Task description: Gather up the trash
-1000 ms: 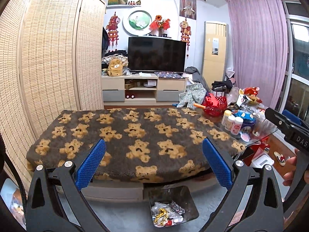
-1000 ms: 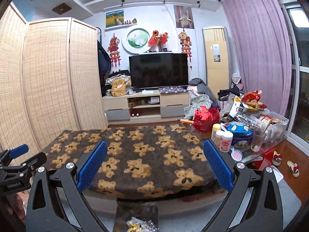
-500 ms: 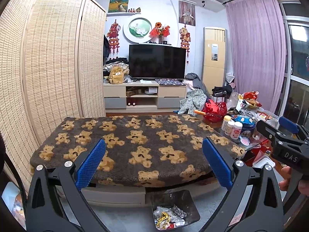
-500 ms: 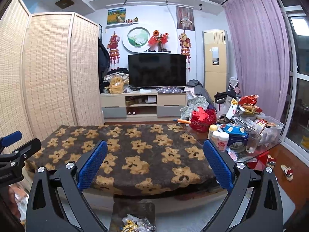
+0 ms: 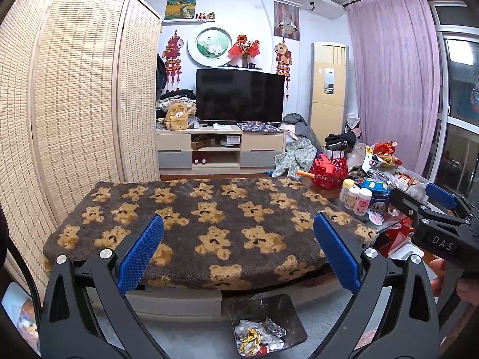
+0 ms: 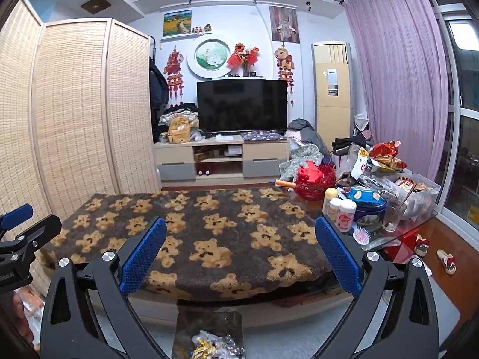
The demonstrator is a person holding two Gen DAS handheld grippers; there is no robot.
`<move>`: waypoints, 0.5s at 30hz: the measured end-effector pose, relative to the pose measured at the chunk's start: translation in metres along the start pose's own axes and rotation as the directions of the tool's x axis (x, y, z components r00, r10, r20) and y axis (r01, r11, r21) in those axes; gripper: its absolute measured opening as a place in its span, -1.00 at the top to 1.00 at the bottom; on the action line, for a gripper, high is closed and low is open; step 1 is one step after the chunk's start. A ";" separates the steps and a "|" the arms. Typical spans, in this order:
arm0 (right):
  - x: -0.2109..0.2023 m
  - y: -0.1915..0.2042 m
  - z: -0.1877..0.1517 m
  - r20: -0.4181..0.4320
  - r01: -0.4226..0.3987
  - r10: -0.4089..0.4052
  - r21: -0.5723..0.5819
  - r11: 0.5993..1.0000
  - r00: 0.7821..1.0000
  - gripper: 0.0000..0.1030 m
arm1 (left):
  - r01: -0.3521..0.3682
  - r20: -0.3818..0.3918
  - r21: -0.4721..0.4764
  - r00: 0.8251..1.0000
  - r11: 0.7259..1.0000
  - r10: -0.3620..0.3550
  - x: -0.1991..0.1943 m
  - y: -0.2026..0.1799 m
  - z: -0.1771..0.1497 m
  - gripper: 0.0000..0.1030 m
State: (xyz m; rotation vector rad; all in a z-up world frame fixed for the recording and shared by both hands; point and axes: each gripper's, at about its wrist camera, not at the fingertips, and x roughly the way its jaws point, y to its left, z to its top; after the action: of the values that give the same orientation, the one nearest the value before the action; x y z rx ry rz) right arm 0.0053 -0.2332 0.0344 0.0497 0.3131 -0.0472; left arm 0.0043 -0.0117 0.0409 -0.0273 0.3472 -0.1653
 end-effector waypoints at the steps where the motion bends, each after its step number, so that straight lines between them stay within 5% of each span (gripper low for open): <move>1: 0.002 0.000 0.000 0.000 0.000 0.000 0.001 1.000 1.000 -0.94 | 0.003 0.003 0.001 1.000 1.000 -0.003 0.000 0.000 0.000 -0.84; 15: 0.005 -0.001 -0.001 -0.010 -0.003 0.003 0.009 1.000 1.000 -0.94 | 0.007 -0.008 0.003 1.000 1.000 -0.007 0.006 0.003 -0.002 -0.84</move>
State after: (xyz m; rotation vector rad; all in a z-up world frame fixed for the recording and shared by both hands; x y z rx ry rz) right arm 0.0097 -0.2344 0.0314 0.0593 0.3224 -0.0458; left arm 0.0099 -0.0097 0.0368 -0.0251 0.3550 -0.1729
